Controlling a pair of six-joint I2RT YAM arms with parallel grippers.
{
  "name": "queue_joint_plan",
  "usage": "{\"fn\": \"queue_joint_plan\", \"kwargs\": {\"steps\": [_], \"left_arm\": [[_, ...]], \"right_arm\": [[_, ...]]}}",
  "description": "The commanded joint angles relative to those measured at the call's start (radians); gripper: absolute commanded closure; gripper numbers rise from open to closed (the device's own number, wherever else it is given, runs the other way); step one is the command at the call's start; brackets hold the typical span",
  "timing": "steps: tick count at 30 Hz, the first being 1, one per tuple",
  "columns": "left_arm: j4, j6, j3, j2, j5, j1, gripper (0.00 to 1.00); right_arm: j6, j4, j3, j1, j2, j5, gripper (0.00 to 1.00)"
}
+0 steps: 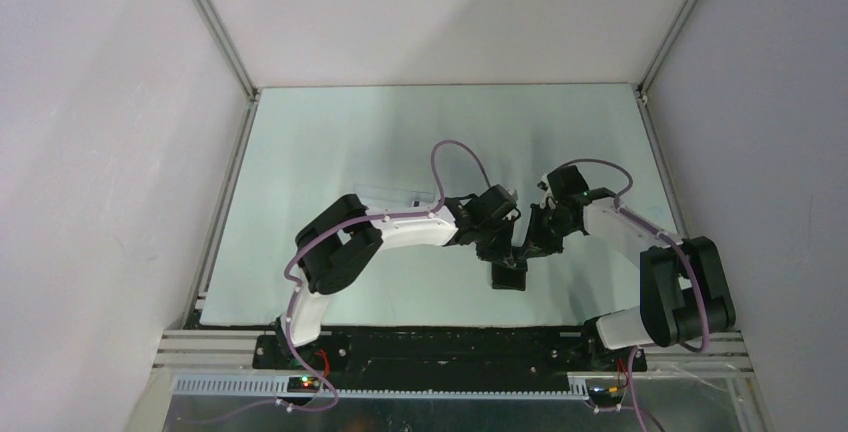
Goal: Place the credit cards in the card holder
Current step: Close the card holder at the center of the board.
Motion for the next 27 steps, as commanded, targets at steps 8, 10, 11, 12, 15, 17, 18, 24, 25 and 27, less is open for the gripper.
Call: {"fn": "queue_joint_plan", "kwargs": {"steps": [8, 10, 11, 12, 15, 17, 18, 24, 25, 27], "left_arm": [[-0.054, 0.024, 0.039, 0.015, 0.01, -0.016, 1.0], [-0.054, 0.024, 0.041, 0.019, 0.011, -0.017, 1.0], [-0.053, 0.025, 0.041, 0.017, 0.011, -0.017, 1.0], [-0.053, 0.027, 0.041, 0.016, 0.01, -0.017, 1.0], [-0.054, 0.032, 0.048, 0.006, 0.009, -0.019, 1.0], [-0.053, 0.033, 0.051, 0.005, 0.011, -0.019, 1.0], [-0.053, 0.034, 0.052, 0.005, 0.012, -0.019, 1.0], [-0.054, 0.04, 0.049, 0.004, 0.012, -0.019, 1.0], [-0.054, 0.04, 0.05, 0.003, 0.012, -0.018, 1.0], [-0.054, 0.041, 0.052, -0.001, 0.012, -0.019, 1.0]], "right_arm": [[-0.016, 0.004, 0.01, -0.022, -0.029, -0.033, 0.89], [-0.019, 0.006, 0.002, -0.021, -0.024, -0.038, 0.85], [-0.019, 0.007, -0.002, -0.022, -0.023, -0.04, 0.83], [-0.02, 0.007, -0.005, -0.022, -0.023, -0.04, 0.82], [-0.017, 0.012, -0.012, -0.022, -0.023, -0.031, 0.78], [-0.012, 0.029, -0.013, -0.022, -0.012, -0.025, 0.78], [-0.008, 0.043, -0.012, -0.024, 0.006, -0.023, 0.78], [-0.003, 0.08, 0.024, -0.028, 0.099, -0.014, 0.8], [-0.003, 0.083, 0.029, -0.027, 0.109, -0.01, 0.8], [-0.003, 0.082, 0.043, -0.021, 0.139, -0.004, 0.82]]}}
